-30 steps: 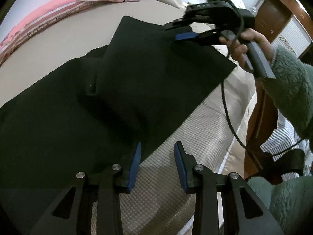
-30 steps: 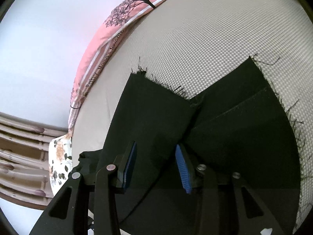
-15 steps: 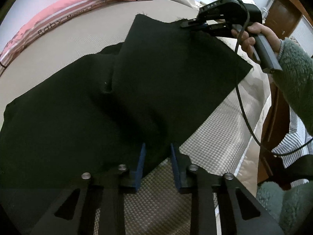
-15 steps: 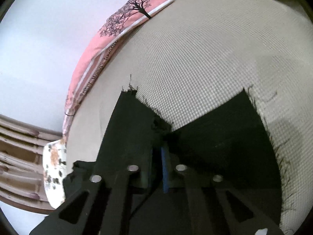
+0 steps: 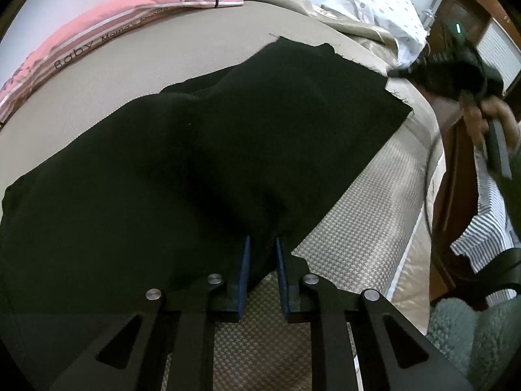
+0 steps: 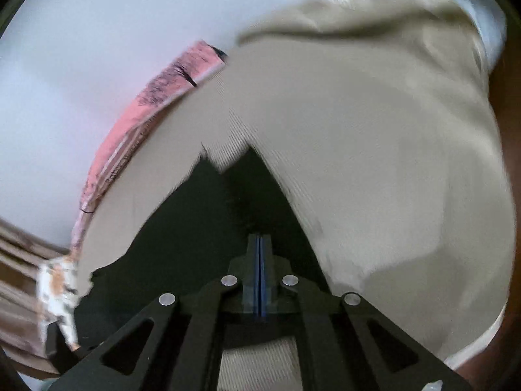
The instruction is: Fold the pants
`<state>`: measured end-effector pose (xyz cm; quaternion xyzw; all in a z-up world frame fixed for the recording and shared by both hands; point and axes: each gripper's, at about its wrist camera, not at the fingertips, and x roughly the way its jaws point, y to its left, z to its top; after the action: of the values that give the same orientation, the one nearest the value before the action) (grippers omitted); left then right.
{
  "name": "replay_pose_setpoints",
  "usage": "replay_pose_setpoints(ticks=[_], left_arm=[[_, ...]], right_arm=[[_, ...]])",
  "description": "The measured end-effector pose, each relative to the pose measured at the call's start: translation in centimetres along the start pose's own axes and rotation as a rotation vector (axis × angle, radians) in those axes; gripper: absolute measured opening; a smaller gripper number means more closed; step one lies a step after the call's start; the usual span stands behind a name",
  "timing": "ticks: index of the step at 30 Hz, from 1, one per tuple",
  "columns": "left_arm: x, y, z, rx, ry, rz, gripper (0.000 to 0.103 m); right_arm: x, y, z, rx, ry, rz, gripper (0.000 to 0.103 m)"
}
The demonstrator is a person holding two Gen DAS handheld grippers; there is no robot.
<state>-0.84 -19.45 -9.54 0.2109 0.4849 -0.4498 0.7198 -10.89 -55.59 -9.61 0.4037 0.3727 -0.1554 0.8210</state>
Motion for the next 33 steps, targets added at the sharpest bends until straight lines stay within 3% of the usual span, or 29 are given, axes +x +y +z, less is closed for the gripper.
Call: replay_pose_setpoints(ticks=[4, 6, 7, 8, 15, 19, 21, 22, 28, 33], left_arm=[[0.2, 0.1, 0.0, -0.008, 0.001, -0.005, 0.016], [0.2, 0.1, 0.0, -0.006, 0.0, 0.002, 0.016], [0.2, 0.1, -0.1, -0.008, -0.001, 0.002, 0.016], [0.2, 0.0, -0.1, -0.012, -0.002, 0.001, 0.016], [0.2, 0.4, -0.3, -0.026, -0.001, -0.012, 0.016], [0.2, 0.4, -0.3, -0.025, 0.0, -0.008, 0.016], [0.2, 0.4, -0.3, -0.028, 0.0, -0.009, 0.016], [0.1, 0.4, -0.3, -0.03, -0.001, -0.009, 0.016], [0.0, 0.3, -0.5, -0.025, -0.007, -0.016, 0.016], [0.0, 0.1, -0.5, 0.005, -0.009, -0.025, 0.016]], right_arm=[[0.6, -2.0, -1.2, 0.113, 0.042, 0.091, 0.01], [0.9, -2.3, -1.1, 0.15, 0.08, 0.147, 0.024], [0.8, -2.3, -1.2, 0.16, 0.075, 0.153, 0.039], [0.6, -2.2, -1.2, 0.16, 0.065, 0.15, 0.043], [1.3, -1.7, -1.7, 0.119, 0.102, 0.146, 0.041], [3.2, -1.5, -1.1, 0.113, 0.086, 0.128, 0.025], [3.7, -1.8, -0.4, 0.127, 0.08, 0.136, 0.007], [3.8, -1.7, 0.0, 0.118, 0.079, 0.115, 0.004], [-0.4, -0.7, -1.4, 0.044, -0.007, 0.092, 0.003], [-1.0, -2.0, -4.2, 0.03, 0.008, -0.015, 0.003]])
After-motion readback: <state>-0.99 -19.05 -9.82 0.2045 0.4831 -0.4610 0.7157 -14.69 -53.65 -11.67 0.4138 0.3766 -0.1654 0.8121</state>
